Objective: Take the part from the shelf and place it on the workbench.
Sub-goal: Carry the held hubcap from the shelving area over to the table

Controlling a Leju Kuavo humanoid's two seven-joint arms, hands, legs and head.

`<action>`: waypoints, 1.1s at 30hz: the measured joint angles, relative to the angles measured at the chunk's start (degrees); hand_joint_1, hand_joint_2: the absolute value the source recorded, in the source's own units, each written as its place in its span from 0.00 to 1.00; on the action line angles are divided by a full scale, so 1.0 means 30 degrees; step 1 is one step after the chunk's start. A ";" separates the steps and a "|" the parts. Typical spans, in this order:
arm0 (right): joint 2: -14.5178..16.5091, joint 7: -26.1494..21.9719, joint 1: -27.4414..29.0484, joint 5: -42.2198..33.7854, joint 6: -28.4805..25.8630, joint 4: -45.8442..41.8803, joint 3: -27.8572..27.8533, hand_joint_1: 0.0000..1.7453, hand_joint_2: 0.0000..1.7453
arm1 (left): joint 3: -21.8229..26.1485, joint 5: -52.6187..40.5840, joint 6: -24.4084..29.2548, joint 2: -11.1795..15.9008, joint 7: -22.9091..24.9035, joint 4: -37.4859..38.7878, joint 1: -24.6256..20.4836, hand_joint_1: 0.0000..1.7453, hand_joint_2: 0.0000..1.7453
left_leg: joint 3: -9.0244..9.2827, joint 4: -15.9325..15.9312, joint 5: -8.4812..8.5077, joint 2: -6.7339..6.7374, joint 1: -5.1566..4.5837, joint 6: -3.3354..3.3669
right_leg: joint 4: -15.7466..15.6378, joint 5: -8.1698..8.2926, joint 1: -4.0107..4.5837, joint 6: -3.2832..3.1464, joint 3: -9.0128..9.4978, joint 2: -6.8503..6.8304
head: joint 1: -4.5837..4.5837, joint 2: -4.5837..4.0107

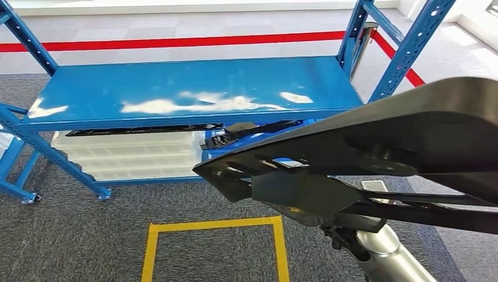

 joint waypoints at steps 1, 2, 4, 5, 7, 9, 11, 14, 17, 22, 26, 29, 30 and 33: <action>-0.0036 -0.0056 -0.0014 0.0066 -0.0018 0.0018 -0.0002 1.00 1.00 | 0.0007 -0.0020 0.0062 -0.0004 0.0057 0.0000 0.0031 0.00 0.00 | -0.0154 -0.0024 0.0192 0.0024 -0.0002 0.0148 | 0.0557 -0.0492 -0.0011 0.0043 -0.0240 0.0028 | 0.0002 0.0000; -0.0084 -0.0119 -0.0029 0.0148 -0.0033 0.0053 -0.0004 1.00 1.00 | 0.0016 -0.0070 0.0102 -0.0007 0.0097 0.0000 0.0045 0.00 0.00 | -0.0344 -0.0018 0.0368 0.0040 -0.0012 0.0263 | 0.1554 -0.1249 -0.0015 0.0048 -0.0620 0.0056 | 0.0006 0.0000; -0.0160 -0.0213 -0.0034 0.0290 -0.0049 0.0173 -0.0007 1.00 1.00 | 0.0027 -0.0188 0.0164 -0.0007 0.0142 0.0000 0.0075 0.00 0.00 | -0.0761 0.0054 0.0653 -0.0013 -0.0114 0.0374 | 0.4152 -0.2747 0.0031 0.0071 -0.1445 0.0093 | 0.0007 -0.0002; -0.0191 -0.0244 -0.0031 0.0330 -0.0047 0.0244 -0.0007 1.00 1.00 | 0.0029 -0.0235 0.0180 -0.0007 0.0159 0.0000 0.0101 0.00 0.00 | -0.0957 0.0115 0.0770 -0.0065 -0.0165 0.0389 | 0.5028 -0.3118 0.0055 0.0076 -0.1590 0.0114 | 0.0007 -0.0002; -0.0232 -0.0308 -0.0034 0.0372 -0.0044 0.0344 -0.0007 1.00 1.00 | 0.0029 -0.0259 0.0217 -0.0007 0.0193 0.0000 0.0137 0.00 0.00 | -0.1288 0.0299 0.0910 -0.0257 -0.0237 0.0393 | 0.4528 -0.2835 0.0098 0.0022 -0.0760 0.0200 | 0.0007 -0.0002; -0.0253 -0.0371 -0.0088 0.0412 -0.0020 0.0395 -0.0005 1.00 1.00 | 0.0033 -0.0259 0.0267 -0.0025 0.0239 0.0000 0.0111 0.00 0.00 | -0.1570 0.0577 0.0933 -0.0533 -0.0284 0.0359 | 0.1900 -0.2024 0.0121 -0.0185 0.1040 0.0809 | 0.0004 -0.0002; -0.0270 -0.0464 -0.0174 0.0456 0.0009 0.0439 -0.0006 1.00 1.00 | 0.0036 -0.0259 0.0348 -0.0055 0.0341 0.0000 0.0020 0.00 0.00 | -0.1921 0.0899 0.0925 -0.0839 -0.0271 0.0235 | 0.0090 -0.1779 0.0120 -0.0366 0.2050 0.1470 | 0.0002 -0.0002; -0.0288 -0.0575 -0.0312 0.0543 0.0040 0.0486 0.0007 1.00 1.00 | 0.0049 -0.0257 0.0514 -0.0051 0.0545 0.0000 0.0002 0.00 0.00 | -0.2289 0.1087 0.0996 -0.1322 -0.0180 -0.0070 | -0.0225 -0.1809 0.0112 -0.0517 0.2078 0.1204 | 0.0011 -0.0002; -0.0266 -0.0688 -0.0443 0.0621 0.0146 0.0504 0.0027 1.00 1.00 | 0.0078 -0.0255 0.0779 -0.0016 0.0745 0.0000 0.0004 0.00 0.00 | -0.3071 0.2538 0.0039 -0.0853 -0.0131 -0.0432 | -0.0341 -0.1709 -0.0060 -0.0713 0.2077 0.0456 | -0.0022 -0.0002; -0.0208 -0.0965 -0.0450 0.0780 0.0231 0.0705 0.0131 1.00 1.00 | 0.0126 -0.0248 0.1169 0.0057 0.0962 0.0000 0.0104 0.00 0.00 | -0.4797 0.5839 -0.0731 -0.0243 0.0286 -0.0991 | -0.0314 -0.1742 -0.0099 -0.0698 0.2018 -0.0795 | -0.0031 -0.0002; -0.0059 -0.1242 -0.0488 0.0993 0.0259 0.0756 0.0297 1.00 1.00 | 0.0157 -0.0235 0.1394 0.0186 0.1062 0.0000 0.0103 0.00 0.00 | -0.2764 0.1423 0.1360 0.1047 0.0208 -0.0862 | -0.0295 -0.1849 -0.0050 -0.0404 0.2136 -0.1534 | -0.0027 -0.0002; 0.0053 -0.1435 -0.0500 0.1180 0.0311 0.0791 0.0454 1.00 1.00 | 0.0266 -0.0202 0.1521 0.0233 0.1111 0.0000 0.0165 0.00 0.00 | -0.2778 0.1103 0.1423 0.0898 0.0005 -0.0387 | -0.0371 -0.1874 -0.0035 -0.0016 0.2253 -0.2012 | -0.0020 -0.0002; 0.0091 -0.1513 -0.0511 0.1268 0.0328 0.0798 0.0497 1.00 1.00 | 0.0330 -0.0197 0.1558 0.0261 0.1126 0.0000 0.0201 0.00 0.00 | -0.2769 0.1039 0.1492 0.0720 0.0017 -0.0219 | -0.0337 -0.1983 -0.0074 0.0091 0.2291 -0.1845 | -0.0022 -0.0002; 0.0115 -0.1728 -0.0454 0.1526 0.0359 0.0811 0.0594 1.00 1.00 | 0.0488 -0.0193 0.1621 0.0357 0.1191 0.0000 0.0168 0.00 0.00 | -0.2771 0.0891 0.1687 0.0168 0.0086 0.0149 | 0.1791 -0.3456 -0.0103 0.0122 0.1448 -0.0316 | 0.0007 -0.0002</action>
